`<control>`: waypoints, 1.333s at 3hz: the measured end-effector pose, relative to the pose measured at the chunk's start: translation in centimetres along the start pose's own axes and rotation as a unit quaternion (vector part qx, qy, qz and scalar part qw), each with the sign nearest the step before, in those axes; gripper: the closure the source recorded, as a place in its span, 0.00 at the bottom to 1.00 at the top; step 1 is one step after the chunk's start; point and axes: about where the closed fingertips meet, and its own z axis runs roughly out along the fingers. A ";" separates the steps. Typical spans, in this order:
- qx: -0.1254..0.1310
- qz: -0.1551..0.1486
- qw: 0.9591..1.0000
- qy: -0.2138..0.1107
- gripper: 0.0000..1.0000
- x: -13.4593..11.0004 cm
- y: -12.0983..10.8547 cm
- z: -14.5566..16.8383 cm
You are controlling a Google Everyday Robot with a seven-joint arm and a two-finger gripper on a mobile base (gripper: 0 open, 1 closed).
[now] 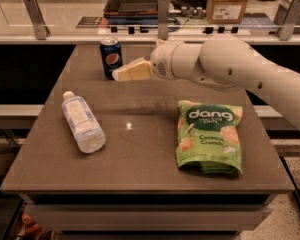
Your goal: Knock pepsi can over
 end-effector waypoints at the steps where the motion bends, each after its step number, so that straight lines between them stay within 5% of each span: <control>1: -0.024 0.006 0.999 -0.022 0.00 -0.2 -0.1 3.3; 4: -0.067 0.014 0.996 -0.059 0.00 -1.1 -0.5 10.6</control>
Offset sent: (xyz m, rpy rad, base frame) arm 0.0690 0.0699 -0.0005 0.1107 -0.0586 0.1285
